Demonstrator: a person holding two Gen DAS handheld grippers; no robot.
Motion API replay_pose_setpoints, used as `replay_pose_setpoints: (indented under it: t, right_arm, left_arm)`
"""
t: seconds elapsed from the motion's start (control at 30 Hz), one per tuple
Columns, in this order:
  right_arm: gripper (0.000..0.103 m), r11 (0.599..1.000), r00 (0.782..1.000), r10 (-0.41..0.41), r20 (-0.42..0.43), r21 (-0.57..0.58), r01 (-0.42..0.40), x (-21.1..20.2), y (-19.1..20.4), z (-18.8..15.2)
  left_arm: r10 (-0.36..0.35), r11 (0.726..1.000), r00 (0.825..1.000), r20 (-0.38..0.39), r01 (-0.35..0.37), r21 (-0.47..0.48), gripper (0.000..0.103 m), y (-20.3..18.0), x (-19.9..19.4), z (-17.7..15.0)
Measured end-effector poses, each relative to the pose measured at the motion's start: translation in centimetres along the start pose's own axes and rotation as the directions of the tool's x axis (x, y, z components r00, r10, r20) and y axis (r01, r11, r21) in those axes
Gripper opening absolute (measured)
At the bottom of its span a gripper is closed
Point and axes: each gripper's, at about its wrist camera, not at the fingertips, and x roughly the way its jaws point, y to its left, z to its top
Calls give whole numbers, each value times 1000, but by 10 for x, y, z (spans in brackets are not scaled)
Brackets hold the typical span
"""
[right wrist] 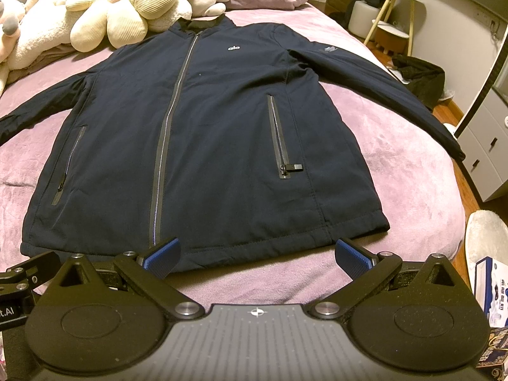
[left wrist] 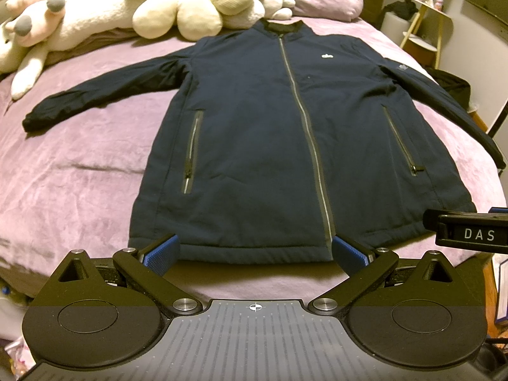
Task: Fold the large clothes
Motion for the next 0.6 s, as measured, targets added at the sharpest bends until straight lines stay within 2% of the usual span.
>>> replay_pose_setpoints:
  t: [0.6]
  right_arm:
    - [103,1000,1000,2,-7,3,-2,0,-2,-1]
  left_arm:
    - [-1,1000,1000,-2,1,3,103,-4,1,-1]
